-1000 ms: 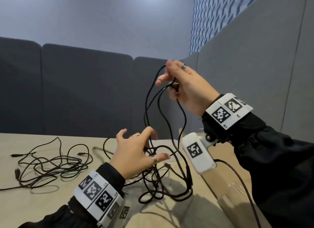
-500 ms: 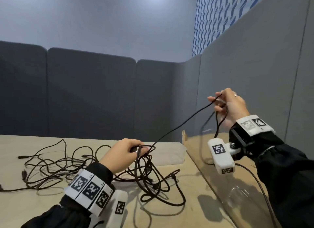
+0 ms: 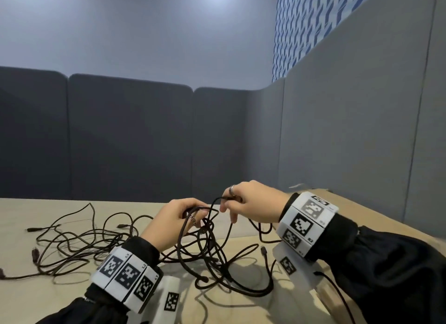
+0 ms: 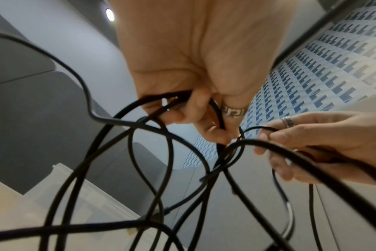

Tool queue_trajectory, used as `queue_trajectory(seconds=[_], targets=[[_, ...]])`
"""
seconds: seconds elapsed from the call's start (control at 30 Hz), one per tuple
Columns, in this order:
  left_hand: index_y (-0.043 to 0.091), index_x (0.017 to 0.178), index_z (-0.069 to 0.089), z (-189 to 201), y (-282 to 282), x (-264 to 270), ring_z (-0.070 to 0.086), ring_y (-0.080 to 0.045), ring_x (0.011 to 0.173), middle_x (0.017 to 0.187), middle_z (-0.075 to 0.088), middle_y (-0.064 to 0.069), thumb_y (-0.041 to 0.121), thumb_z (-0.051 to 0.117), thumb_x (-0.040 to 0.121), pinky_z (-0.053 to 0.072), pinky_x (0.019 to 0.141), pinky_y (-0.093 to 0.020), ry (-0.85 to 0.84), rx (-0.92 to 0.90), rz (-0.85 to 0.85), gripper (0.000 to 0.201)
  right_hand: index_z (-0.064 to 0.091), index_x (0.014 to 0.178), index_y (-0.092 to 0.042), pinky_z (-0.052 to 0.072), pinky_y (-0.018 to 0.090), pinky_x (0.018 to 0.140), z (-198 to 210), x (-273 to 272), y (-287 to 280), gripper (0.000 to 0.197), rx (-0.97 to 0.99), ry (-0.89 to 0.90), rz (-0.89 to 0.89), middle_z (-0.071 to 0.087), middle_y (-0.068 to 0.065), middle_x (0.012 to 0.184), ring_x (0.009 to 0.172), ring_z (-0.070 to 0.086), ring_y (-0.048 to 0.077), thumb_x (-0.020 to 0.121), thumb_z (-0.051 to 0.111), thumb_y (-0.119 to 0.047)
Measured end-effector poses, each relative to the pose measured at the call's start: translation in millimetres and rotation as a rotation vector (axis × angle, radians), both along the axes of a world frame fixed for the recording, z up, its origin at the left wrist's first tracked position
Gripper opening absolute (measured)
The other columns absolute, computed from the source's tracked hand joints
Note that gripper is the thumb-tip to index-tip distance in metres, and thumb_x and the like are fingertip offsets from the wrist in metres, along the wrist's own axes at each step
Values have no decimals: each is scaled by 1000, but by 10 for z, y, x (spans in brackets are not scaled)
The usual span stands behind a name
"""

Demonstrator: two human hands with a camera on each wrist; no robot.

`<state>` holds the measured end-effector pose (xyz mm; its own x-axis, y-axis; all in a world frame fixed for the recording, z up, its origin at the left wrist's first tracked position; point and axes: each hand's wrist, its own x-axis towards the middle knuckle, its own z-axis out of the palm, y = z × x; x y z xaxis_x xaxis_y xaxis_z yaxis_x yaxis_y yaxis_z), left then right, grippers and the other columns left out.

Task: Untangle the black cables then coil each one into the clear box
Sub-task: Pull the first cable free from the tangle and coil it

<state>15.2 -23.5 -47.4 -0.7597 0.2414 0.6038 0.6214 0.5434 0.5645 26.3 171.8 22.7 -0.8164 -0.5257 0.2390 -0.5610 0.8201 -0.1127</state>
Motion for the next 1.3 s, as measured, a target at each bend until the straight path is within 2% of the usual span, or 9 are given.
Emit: queue_trajectory(seconds=[0.17,0.33,0.47,0.63,0.8,0.9,1.0,1.1,1.3], targets=[[27,84,68,40,-2,41,56,5,55,60,64,20,15,60,90,39,54,-6,20,32,15,16,66,95,-27,35,11,56,142,195,126,22,-157,-39,209,56,-8,64,53,48,-2,98,46,-35],[32,84,71,87,2,67,59,10,64,73,69,21,18,62,89,40,59,-6,-34,12,8,17,64,86,-19,40,19,65,61,173,157,24,-533,3,389,56,8,71,64,49,9,99,45,-25],[23,81,69,113,-1,35,46,-1,40,43,55,5,7,53,94,33,45,-11,-130,76,47,26,61,80,-21,37,25,65,22,111,126,23,-800,9,434,53,13,76,66,44,18,94,45,-29],[14,85,71,156,-36,47,36,-2,37,38,45,6,-8,42,91,30,40,-12,-213,285,47,37,57,77,-14,30,13,47,44,123,147,28,-996,42,380,41,-7,57,51,34,6,100,42,-18],[3,93,63,186,-68,96,27,-1,39,43,37,10,-13,31,92,16,51,-17,-340,622,-117,36,64,101,-20,32,14,47,174,129,350,26,-566,5,251,60,-7,67,45,39,4,101,38,-19],[3,94,62,201,-38,128,38,-3,40,46,44,6,-2,38,95,35,57,-21,-430,743,-212,25,55,125,-26,33,12,43,183,222,371,37,-403,-173,256,70,0,80,41,40,3,99,38,-7],[2,95,62,188,-13,124,55,-8,47,53,53,-1,7,42,96,55,59,-24,-477,809,-265,21,61,115,-28,32,16,46,170,277,338,37,-326,-173,252,70,0,81,45,36,6,96,40,-5],[2,95,64,160,-3,119,60,-11,54,60,57,-3,15,50,93,58,63,-27,-479,819,-267,19,61,104,-32,34,11,54,123,325,263,34,-216,-66,236,58,-10,74,53,45,0,95,39,-8],[13,98,72,109,-63,96,68,-16,70,75,68,-6,43,93,30,58,68,-27,-468,789,-360,78,62,85,-34,44,31,70,-59,328,104,19,-317,-42,325,64,2,83,69,53,11,96,46,-38]])
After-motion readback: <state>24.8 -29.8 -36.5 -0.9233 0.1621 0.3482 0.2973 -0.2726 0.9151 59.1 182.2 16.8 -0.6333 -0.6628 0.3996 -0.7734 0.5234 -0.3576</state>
